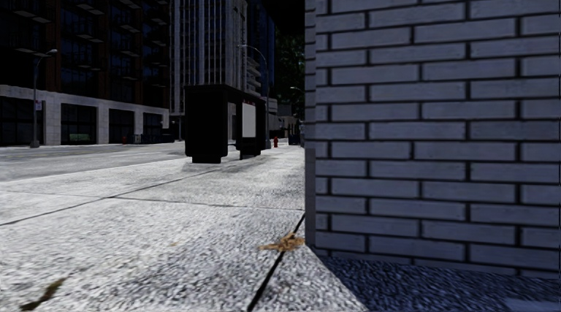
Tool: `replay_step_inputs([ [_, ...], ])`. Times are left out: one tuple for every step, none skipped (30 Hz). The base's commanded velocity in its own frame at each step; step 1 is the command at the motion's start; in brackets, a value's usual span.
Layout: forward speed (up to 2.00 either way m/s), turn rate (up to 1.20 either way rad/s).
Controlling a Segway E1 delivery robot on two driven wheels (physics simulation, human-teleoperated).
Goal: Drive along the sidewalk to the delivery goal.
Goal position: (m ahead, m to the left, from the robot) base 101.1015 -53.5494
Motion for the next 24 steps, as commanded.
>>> replay_step_inputs([
  [1.16, 0.49],
  [1.16, 0.49],
  [1.16, 0.49],
  [1.16, 0.49],
  [1.16, 0.49],
  [1.16, 0.49],
  [1.16, 0.49],
  [1.16, 0.49],
  [1.16, 0.49],
  [1.16, 0.49],
  [1.16, 0.49],
  [1.16, 0.49],
  [1.16, 0.49],
  [1.16, 0.49],
  [1.16, 0.49],
  [1.16, 0.49],
  [1.16, 0.49],
  [1.16, 0.49],
  [1.16, 0.49],
  [1.16, 0.49],
  [1.16, 0.49],
  [1.16, 0.49],
  [1.16, 0.49],
  [1.16, 0.49],
])
